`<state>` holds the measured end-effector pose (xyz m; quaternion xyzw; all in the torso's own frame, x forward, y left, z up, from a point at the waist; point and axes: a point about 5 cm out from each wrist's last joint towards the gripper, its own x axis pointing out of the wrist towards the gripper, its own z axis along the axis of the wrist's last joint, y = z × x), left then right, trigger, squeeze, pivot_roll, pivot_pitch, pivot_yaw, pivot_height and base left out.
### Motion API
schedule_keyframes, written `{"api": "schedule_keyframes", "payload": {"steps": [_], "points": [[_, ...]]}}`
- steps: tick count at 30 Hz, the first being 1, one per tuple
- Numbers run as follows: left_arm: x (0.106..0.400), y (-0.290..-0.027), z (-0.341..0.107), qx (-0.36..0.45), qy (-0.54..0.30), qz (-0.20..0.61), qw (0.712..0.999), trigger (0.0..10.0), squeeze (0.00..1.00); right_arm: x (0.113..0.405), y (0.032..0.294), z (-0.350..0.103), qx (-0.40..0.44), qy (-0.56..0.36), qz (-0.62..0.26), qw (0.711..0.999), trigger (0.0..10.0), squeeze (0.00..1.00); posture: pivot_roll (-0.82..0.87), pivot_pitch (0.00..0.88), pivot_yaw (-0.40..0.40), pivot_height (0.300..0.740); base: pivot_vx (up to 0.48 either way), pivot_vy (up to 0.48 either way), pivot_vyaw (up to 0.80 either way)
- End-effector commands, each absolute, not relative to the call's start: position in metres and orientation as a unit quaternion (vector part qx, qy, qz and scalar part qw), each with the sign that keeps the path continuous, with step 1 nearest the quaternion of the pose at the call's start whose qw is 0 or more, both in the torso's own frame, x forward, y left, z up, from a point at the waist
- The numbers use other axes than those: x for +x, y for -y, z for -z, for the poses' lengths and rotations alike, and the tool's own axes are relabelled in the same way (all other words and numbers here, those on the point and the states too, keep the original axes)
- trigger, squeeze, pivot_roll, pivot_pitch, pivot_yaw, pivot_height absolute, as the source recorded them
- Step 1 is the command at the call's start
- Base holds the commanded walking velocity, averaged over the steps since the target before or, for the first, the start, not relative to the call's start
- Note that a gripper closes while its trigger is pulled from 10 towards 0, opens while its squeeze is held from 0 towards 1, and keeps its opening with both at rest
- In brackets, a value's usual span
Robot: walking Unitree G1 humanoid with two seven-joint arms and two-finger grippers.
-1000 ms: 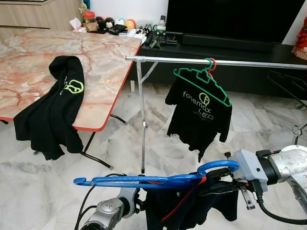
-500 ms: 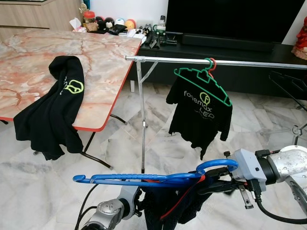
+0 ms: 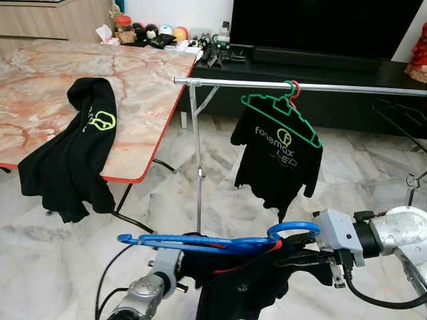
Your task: Hang hanger
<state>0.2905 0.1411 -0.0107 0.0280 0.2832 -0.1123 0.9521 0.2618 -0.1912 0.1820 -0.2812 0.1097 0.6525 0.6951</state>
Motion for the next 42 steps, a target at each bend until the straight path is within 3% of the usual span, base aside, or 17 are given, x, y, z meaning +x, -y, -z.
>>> {"api": "schedule_keyframes", "payload": {"steps": [1, 3, 20, 24, 28, 34, 42], "points": [[0.288, -0.151, 0.014, 0.021, -0.296, 0.073, 0.952, 0.0, 0.00, 0.264, 0.196, -0.181, -0.295, -0.110, -0.633, 0.707, 10.0, 0.00, -0.12, 0.101, -0.028, 0.740, 0.000, 0.000, 0.00], [0.287, -0.155, 0.015, 0.021, -0.298, 0.061, 0.952, 0.0, 0.00, 0.264, 0.200, -0.178, -0.295, -0.118, -0.623, 0.715, 10.0, 0.00, -0.12, 0.104, -0.028, 0.740, 0.000, 0.000, 0.00], [0.279, -0.166, 0.021, 0.031, -0.312, 0.040, 0.949, 0.0, 0.00, 0.239, 0.258, -0.117, -0.350, -0.333, -0.549, 0.683, 10.0, 0.00, -0.13, 0.124, -0.016, 0.740, 0.000, 0.000, 0.00], [0.280, -0.168, 0.021, 0.032, -0.309, 0.038, 0.950, 0.0, 0.00, 0.240, 0.255, -0.110, -0.334, -0.336, -0.543, 0.694, 10.0, 0.00, -0.13, 0.128, -0.015, 0.740, 0.000, 0.000, 0.00], [0.282, -0.168, 0.018, 0.026, -0.298, 0.041, 0.953, 0.0, 0.00, 0.239, 0.256, -0.100, -0.352, -0.357, -0.536, 0.680, 10.0, 0.00, -0.13, 0.130, -0.015, 0.740, 0.000, 0.000, 0.00], [0.294, -0.162, 0.004, 0.040, -0.252, 0.080, 0.963, 0.0, 0.00, 0.237, 0.244, -0.076, -0.339, -0.376, -0.537, 0.675, 10.0, 0.00, -0.11, 0.130, -0.016, 0.740, 0.000, 0.000, 0.00], [0.305, -0.152, -0.013, 0.040, -0.199, 0.150, 0.968, 0.0, 0.00, 0.242, 0.238, -0.053, -0.344, -0.397, -0.500, 0.689, 10.0, 0.00, -0.10, 0.129, -0.018, 0.740, 0.000, 0.000, 0.00]]}}
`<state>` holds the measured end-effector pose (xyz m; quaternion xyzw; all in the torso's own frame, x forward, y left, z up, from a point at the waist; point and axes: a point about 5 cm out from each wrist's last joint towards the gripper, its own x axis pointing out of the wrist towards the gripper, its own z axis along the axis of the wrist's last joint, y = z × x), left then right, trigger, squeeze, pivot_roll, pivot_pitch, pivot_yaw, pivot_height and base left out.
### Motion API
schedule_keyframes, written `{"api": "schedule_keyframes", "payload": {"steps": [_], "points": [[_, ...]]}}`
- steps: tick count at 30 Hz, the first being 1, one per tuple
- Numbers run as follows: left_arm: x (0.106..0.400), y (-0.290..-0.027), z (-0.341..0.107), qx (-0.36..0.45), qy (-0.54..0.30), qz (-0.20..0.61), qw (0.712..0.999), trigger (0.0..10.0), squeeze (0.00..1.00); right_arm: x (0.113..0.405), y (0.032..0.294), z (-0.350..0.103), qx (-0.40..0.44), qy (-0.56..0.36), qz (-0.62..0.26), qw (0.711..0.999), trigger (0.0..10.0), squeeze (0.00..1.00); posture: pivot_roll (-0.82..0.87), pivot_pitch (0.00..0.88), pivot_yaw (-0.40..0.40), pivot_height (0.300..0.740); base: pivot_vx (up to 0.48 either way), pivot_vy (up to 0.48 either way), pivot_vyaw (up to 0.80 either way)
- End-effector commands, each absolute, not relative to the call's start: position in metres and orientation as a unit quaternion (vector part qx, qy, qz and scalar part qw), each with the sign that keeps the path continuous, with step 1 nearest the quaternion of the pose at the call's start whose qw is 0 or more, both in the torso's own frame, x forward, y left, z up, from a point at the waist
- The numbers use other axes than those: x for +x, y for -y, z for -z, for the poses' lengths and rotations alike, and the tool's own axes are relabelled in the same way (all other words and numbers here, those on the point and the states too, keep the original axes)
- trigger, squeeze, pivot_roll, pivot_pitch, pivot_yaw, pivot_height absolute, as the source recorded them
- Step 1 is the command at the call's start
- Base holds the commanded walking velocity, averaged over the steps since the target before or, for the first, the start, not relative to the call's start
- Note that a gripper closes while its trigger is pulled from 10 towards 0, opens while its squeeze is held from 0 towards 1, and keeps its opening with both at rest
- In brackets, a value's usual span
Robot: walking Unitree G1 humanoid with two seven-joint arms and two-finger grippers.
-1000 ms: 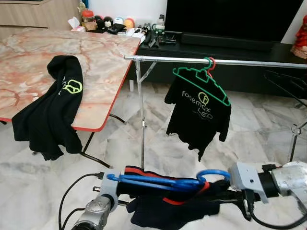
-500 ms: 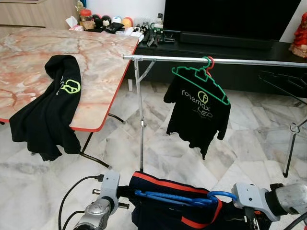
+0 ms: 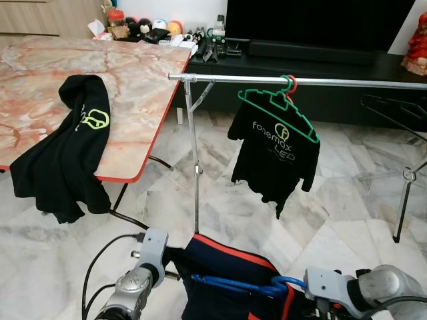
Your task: Hang hanger
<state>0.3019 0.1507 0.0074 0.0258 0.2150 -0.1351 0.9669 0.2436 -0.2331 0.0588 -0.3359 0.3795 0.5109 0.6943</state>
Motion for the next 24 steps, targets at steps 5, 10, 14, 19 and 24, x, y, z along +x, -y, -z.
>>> {"api": "schedule_keyframes", "payload": {"steps": [5, 10, 14, 19, 24], "points": [[0.306, -0.149, -0.015, 0.053, -0.193, 0.181, 0.963, 0.0, 0.00, 0.251, 0.235, -0.049, -0.342, -0.384, -0.469, 0.718, 10.0, 0.00, -0.10, 0.127, -0.017, 0.740, 0.000, 0.000, 0.00], [0.297, -0.146, -0.006, 0.089, -0.213, 0.214, 0.949, 0.0, 0.00, 0.254, 0.230, -0.053, -0.307, -0.366, -0.475, 0.739, 10.0, 0.00, -0.10, 0.123, -0.016, 0.740, 0.000, 0.000, 0.00], [0.291, -0.141, 0.001, 0.114, -0.228, 0.235, 0.938, 0.0, 0.00, 0.254, 0.225, -0.056, -0.274, -0.352, -0.489, 0.749, 10.0, 0.00, -0.11, 0.121, -0.016, 0.740, 0.000, 0.000, 0.00], [0.292, -0.139, -0.001, 0.109, -0.222, 0.241, 0.939, 0.0, 0.00, 0.252, 0.231, -0.049, -0.305, -0.374, -0.476, 0.735, 10.0, 0.00, -0.11, 0.122, -0.017, 0.740, 0.000, 0.000, 0.00], [0.304, -0.143, -0.018, 0.076, -0.179, 0.229, 0.954, 0.0, 0.00, 0.242, 0.230, -0.032, -0.311, -0.409, -0.477, 0.713, 10.0, 0.00, -0.10, 0.121, -0.019, 0.740, 0.000, 0.000, 0.00]]}}
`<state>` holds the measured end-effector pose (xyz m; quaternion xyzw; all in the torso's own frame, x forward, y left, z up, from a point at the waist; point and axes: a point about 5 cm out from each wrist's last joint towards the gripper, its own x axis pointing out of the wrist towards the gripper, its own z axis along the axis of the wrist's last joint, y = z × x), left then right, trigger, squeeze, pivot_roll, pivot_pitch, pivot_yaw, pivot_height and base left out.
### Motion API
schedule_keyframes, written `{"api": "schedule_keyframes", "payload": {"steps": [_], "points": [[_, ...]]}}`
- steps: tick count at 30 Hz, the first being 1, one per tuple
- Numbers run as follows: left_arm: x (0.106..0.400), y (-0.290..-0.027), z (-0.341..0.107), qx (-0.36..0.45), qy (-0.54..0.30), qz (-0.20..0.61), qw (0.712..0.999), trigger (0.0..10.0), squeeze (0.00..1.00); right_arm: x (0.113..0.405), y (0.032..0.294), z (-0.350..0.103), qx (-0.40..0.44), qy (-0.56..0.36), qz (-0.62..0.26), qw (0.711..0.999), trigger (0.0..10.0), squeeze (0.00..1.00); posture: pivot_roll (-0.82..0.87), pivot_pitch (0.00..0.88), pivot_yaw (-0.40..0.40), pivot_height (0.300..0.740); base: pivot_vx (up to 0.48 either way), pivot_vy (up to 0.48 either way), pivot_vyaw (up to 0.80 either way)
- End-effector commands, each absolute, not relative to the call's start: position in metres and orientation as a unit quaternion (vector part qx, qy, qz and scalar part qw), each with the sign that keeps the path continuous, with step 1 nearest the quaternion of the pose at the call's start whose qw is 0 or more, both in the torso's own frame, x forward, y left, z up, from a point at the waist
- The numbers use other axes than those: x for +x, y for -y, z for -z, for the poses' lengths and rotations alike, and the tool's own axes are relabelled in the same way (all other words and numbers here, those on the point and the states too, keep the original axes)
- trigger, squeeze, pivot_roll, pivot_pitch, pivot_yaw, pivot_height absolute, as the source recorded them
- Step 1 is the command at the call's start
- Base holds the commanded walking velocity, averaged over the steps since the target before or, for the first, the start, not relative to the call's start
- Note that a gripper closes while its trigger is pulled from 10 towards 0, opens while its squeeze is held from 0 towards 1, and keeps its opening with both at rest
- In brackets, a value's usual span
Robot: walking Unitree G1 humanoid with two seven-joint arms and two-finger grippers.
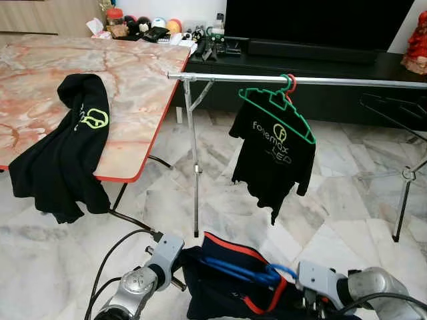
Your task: Hang hanger
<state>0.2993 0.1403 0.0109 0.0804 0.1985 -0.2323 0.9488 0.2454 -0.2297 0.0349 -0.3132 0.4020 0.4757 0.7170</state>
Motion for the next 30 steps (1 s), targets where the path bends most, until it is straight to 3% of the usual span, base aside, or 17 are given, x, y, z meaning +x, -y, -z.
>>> {"api": "schedule_keyframes", "payload": {"steps": [1, 5, 13, 16, 18, 26, 30], "points": [[0.308, -0.146, -0.024, 0.061, -0.166, 0.227, 0.958, 0.0, 0.00, 0.241, 0.229, -0.026, -0.315, -0.415, -0.468, 0.713, 10.0, 0.00, -0.10, 0.121, -0.017, 0.740, 0.000, 0.000, 0.00], [0.309, -0.147, -0.029, 0.050, -0.154, 0.246, 0.956, 0.0, 0.00, 0.242, 0.228, -0.018, -0.321, -0.420, -0.449, 0.720, 10.0, 0.00, -0.10, 0.121, -0.018, 0.740, 0.000, 0.000, 0.00], [0.298, -0.137, -0.031, 0.039, -0.169, 0.377, 0.910, 0.0, 0.00, 0.268, 0.222, -0.013, -0.293, -0.386, -0.328, 0.811, 10.0, 0.00, -0.09, 0.122, -0.017, 0.740, 0.000, 0.000, 0.00], [0.292, -0.131, -0.033, 0.041, -0.173, 0.427, 0.887, 0.0, 0.00, 0.278, 0.209, -0.017, -0.234, -0.347, -0.311, 0.853, 10.0, 0.00, -0.09, 0.122, -0.016, 0.740, 0.000, 0.000, 0.00], [0.290, -0.127, -0.035, 0.036, -0.169, 0.450, 0.876, 0.0, 0.00, 0.278, 0.199, -0.017, -0.200, -0.341, -0.322, 0.860, 10.0, 0.00, -0.09, 0.121, -0.014, 0.740, 0.000, 0.000, 0.00], [0.283, -0.110, -0.047, 0.021, -0.157, 0.514, 0.843, 0.0, 0.00, 0.274, 0.190, -0.002, -0.200, -0.363, -0.328, 0.849, 10.0, 0.00, -0.08, 0.120, -0.018, 0.740, 0.000, 0.000, 0.00], [0.277, -0.109, -0.039, 0.045, -0.181, 0.526, 0.830, 0.0, 0.00, 0.279, 0.186, -0.006, -0.181, -0.344, -0.320, 0.864, 10.0, 0.00, -0.08, 0.119, -0.018, 0.740, 0.000, 0.000, 0.00]]}}
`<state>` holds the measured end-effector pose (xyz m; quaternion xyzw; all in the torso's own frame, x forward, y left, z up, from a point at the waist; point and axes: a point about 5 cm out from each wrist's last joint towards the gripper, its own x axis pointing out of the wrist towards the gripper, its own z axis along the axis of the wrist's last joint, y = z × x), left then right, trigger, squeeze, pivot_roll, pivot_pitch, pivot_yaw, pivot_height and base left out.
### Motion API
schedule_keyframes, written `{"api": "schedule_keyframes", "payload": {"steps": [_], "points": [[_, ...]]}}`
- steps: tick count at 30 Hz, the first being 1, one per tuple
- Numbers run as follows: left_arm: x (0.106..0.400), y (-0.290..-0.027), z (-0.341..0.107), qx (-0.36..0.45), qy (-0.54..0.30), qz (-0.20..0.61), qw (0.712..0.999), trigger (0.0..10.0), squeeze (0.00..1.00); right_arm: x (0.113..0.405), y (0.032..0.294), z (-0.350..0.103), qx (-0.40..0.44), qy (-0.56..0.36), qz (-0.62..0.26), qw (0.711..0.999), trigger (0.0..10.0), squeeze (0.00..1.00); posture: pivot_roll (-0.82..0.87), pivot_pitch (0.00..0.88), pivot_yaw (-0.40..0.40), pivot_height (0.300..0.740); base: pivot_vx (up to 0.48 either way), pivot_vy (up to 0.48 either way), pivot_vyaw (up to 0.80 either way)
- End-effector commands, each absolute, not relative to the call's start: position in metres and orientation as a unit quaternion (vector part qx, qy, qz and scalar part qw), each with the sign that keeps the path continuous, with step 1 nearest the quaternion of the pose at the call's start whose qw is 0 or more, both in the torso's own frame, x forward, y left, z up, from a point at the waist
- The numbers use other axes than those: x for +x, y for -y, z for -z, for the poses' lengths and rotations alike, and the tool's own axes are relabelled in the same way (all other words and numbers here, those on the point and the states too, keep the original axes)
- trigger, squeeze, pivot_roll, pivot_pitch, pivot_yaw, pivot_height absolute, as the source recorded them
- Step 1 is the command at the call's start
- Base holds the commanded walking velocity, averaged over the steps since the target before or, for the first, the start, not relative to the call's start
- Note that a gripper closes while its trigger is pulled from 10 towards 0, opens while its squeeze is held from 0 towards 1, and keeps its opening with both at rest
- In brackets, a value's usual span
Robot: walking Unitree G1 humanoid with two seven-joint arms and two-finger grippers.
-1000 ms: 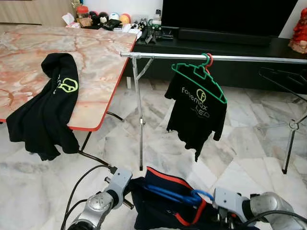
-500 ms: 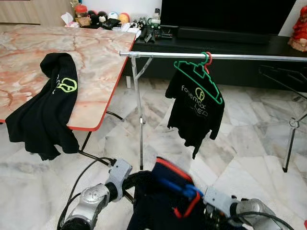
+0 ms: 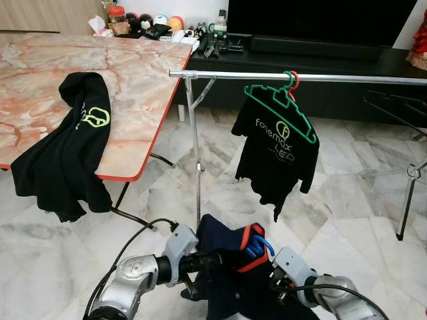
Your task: Hang hanger
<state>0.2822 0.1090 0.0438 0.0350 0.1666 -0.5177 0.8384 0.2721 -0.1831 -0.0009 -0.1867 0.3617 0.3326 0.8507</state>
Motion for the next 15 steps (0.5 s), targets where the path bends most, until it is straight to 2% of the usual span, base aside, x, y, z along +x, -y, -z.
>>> {"api": "schedule_keyframes", "payload": {"steps": [1, 2, 3, 4, 5, 6, 9, 15], "points": [[0.271, -0.111, -0.031, 0.069, -0.206, 0.538, 0.815, 0.2, 0.00, 0.283, 0.187, -0.010, -0.181, -0.333, -0.314, 0.870, 10.0, 0.00, -0.08, 0.119, -0.018, 0.740, 0.000, 0.000, 0.00], [0.268, -0.112, -0.029, 0.076, -0.213, 0.545, 0.808, 1.6, 1.00, 0.285, 0.187, -0.012, -0.181, -0.330, -0.311, 0.873, 10.0, 0.00, -0.08, 0.120, -0.018, 0.740, 0.000, 0.000, 0.00], [0.268, -0.112, -0.029, 0.076, -0.213, 0.545, 0.808, 1.6, 1.00, 0.285, 0.187, -0.012, -0.181, -0.330, -0.311, 0.873, 10.0, 0.00, -0.08, 0.120, -0.018, 0.740, 0.000, 0.000, 0.00], [0.262, -0.111, -0.028, 0.078, -0.220, 0.562, 0.794, 4.0, 1.00, 0.288, 0.188, -0.015, -0.184, -0.319, -0.304, 0.878, 10.0, 0.00, -0.08, 0.121, -0.017, 0.740, 0.000, 0.000, 0.00], [0.260, -0.111, -0.027, 0.078, -0.223, 0.569, 0.788, 4.0, 1.00, 0.290, 0.188, -0.016, -0.185, -0.315, -0.302, 0.881, 10.0, 0.00, -0.08, 0.121, -0.017, 0.740, 0.000, 0.000, 0.00], [0.256, -0.112, -0.027, 0.079, -0.231, 0.580, 0.777, 10.0, 1.00, 0.292, 0.189, -0.018, -0.187, -0.308, -0.299, 0.884, 10.0, 0.00, -0.08, 0.119, -0.020, 0.740, 0.000, 0.000, 0.00], [0.245, -0.115, -0.020, 0.122, -0.267, 0.612, 0.734, 10.0, 1.00, 0.296, 0.185, -0.022, -0.198, -0.282, -0.312, 0.885, 10.0, 0.00, -0.07, 0.121, -0.021, 0.740, 0.000, 0.000, 0.00], [0.243, -0.114, -0.021, 0.115, -0.268, 0.616, 0.732, 10.0, 1.00, 0.299, 0.180, -0.028, -0.214, -0.251, -0.340, 0.881, 10.0, 0.00, -0.07, 0.121, -0.020, 0.740, 0.000, 0.000, 0.00]]}}
